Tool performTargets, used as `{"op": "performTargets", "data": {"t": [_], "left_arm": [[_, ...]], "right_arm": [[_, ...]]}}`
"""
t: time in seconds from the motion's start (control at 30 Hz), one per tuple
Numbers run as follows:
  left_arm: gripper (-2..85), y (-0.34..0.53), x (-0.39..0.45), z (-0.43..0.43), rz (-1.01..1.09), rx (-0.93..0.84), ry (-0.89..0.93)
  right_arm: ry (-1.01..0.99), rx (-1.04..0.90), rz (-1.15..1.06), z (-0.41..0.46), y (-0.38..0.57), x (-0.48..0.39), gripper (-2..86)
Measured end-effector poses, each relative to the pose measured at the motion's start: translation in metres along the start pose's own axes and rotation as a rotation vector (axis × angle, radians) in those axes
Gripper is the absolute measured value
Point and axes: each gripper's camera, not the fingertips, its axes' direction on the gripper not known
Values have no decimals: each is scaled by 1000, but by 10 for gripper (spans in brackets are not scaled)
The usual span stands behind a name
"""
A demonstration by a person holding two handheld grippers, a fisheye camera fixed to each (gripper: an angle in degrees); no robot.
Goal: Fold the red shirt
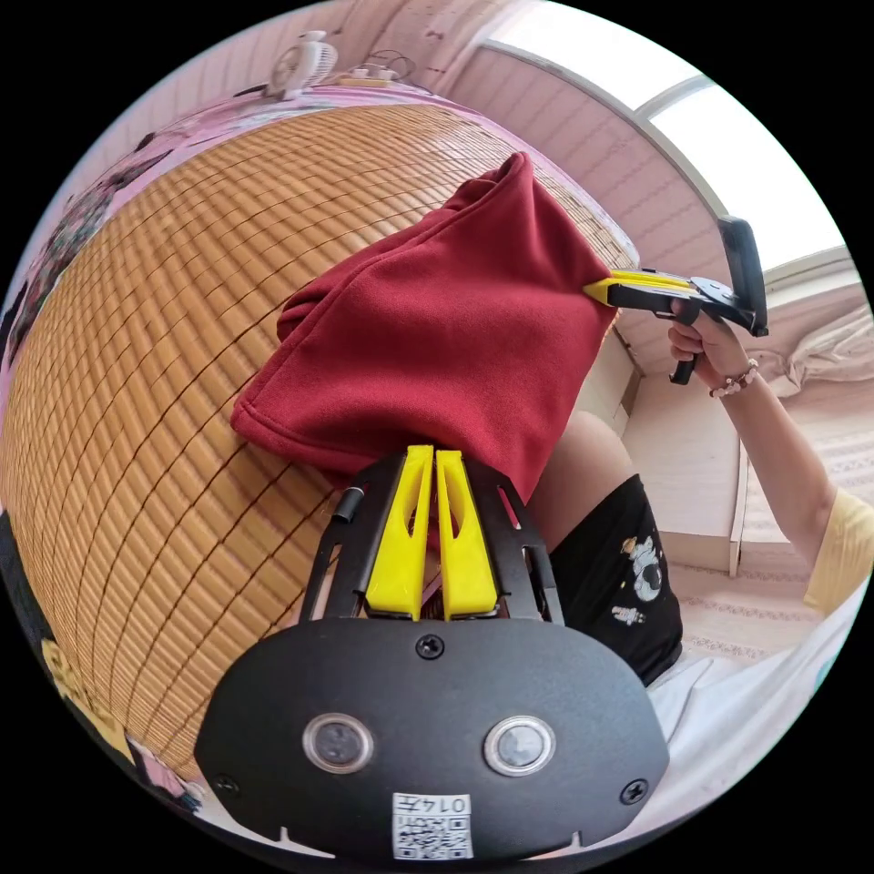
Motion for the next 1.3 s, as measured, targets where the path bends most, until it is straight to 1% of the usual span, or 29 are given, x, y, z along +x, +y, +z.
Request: {"op": "performTargets", "data": {"t": [0.03,0.1,0.13,0.17,0.23,0.27,0.3,0.33,0.37,0.4,0.43,0.53,0.57,0.63,0.67,0.7,0.73,0.77,0.8,0.83,0.9,0.93,1.0,1.07,1.13,1.23,1.3], "left_arm": [[-7,-17,9,6,21,1,11],[-7,-86,49,29,107,7,65],[-7,-102,58,35,125,8,79],[-7,-135,76,47,153,17,112],[-7,-183,98,64,157,22,191],[-7,-212,108,72,141,31,263],[-7,-234,113,74,122,53,342],[-7,-243,113,73,114,70,377],[-7,-255,111,68,107,101,419],[-6,-257,106,61,115,128,423],[-6,-255,103,57,127,141,417],[-6,-214,80,36,209,175,293],[-6,-186,70,26,243,177,236],[-6,-137,54,7,276,185,152],[-6,-99,43,-8,282,190,97],[-6,-57,31,-26,272,207,47],[-6,-35,24,-35,258,218,24],[-7,7,11,-53,210,233,-12],[-7,49,-2,-70,146,237,-26],[-7,69,-8,-78,117,237,-26],[-7,139,-25,-102,18,255,-27],[-7,154,-27,-106,-4,258,-35],[-7,194,-31,-116,-70,255,-80],[-7,213,-31,-119,-117,266,-95],[-7,226,-31,-120,-155,288,-93],[-7,242,-31,-122,-216,317,-83],[-7,253,-29,-125,-233,317,-88]], "right_arm": [[42,2,44,-13,6,32,69],[104,6,109,-32,14,77,68],[143,5,154,-44,17,105,64],[165,4,173,-49,18,118,62],[313,-26,237,-69,15,165,53],[371,-40,254,-73,13,176,51],[491,-48,291,-83,9,192,46],[602,-26,333,-94,7,203,42],[645,4,355,-99,7,207,40],[714,64,406,-109,7,210,35],[722,111,445,-116,9,210,45],[618,238,433,-113,23,177,70],[609,246,409,-109,26,164,75],[605,250,295,-82,43,99,95],[599,249,265,-74,48,81,100],[578,240,208,-58,58,46,110],[575,216,137,-40,67,12,111],[589,201,109,-31,71,-2,111],[641,169,71,-14,76,-23,111],[691,138,70,1,75,-33,112],[686,102,114,12,67,-32,112],[643,92,159,13,58,-25,112],[624,71,207,16,39,-14,113],[670,53,238,23,21,-4,108],[703,-64,267,45,0,16,101],[636,-42,339,46,-14,41,92],[647,-53,384,47,-22,57,87]]}}
